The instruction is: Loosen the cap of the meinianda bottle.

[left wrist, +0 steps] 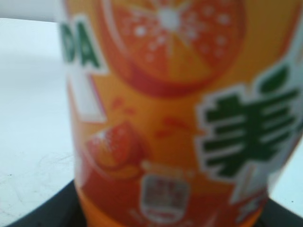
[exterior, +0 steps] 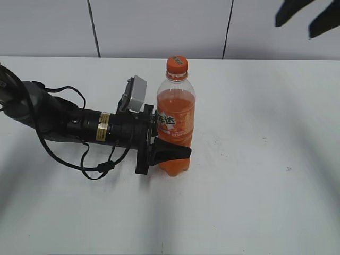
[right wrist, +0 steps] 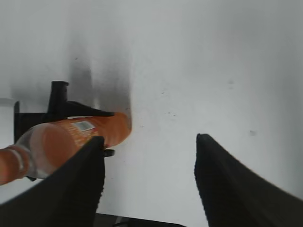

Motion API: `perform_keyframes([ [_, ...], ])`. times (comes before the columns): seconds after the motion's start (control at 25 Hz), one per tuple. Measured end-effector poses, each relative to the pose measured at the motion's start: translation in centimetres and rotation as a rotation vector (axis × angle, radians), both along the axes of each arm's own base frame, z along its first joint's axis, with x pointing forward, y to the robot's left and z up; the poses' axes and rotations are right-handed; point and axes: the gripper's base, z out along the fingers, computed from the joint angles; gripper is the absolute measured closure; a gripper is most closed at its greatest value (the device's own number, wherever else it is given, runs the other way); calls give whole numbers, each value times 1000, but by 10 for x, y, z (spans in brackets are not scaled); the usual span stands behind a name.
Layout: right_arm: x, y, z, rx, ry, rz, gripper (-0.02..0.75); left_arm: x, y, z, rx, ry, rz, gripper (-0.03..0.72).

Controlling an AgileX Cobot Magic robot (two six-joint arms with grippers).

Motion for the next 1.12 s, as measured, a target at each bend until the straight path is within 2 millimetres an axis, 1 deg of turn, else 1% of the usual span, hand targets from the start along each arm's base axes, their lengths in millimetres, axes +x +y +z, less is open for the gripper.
perform_keyframes([
  [0.04, 2, 15, -3, 8, 12, 21, 286, 0, 0, 0, 0, 0, 0, 287],
  [0.12, 6, 38, -7, 18, 30, 49, 286, 0, 0, 0, 0, 0, 0, 287],
  [0.24, 8, 66, -9, 34, 41, 82, 286, 0, 0, 0, -1, 0, 2, 287],
  [0.32, 7, 79, -10, 41, 43, 103, 286, 0, 0, 0, -2, 1, 2, 287],
  [0.52, 4, 96, -7, 67, 48, 97, 286, 0, -1, 0, -2, 1, 1, 287],
  [0.64, 2, 109, -12, 65, 69, 108, 286, 0, -1, 0, -1, 1, 3, 287],
  [0.8, -2, 129, -25, 33, 92, 136, 286, 0, -1, 0, -2, 1, 4, 287],
  [0.88, -5, 137, -27, 17, 94, 147, 286, 0, -1, 0, -2, 1, 4, 287],
  [1.12, -13, 150, -26, 12, 71, 179, 286, 0, -1, 0, -2, 1, 4, 287],
])
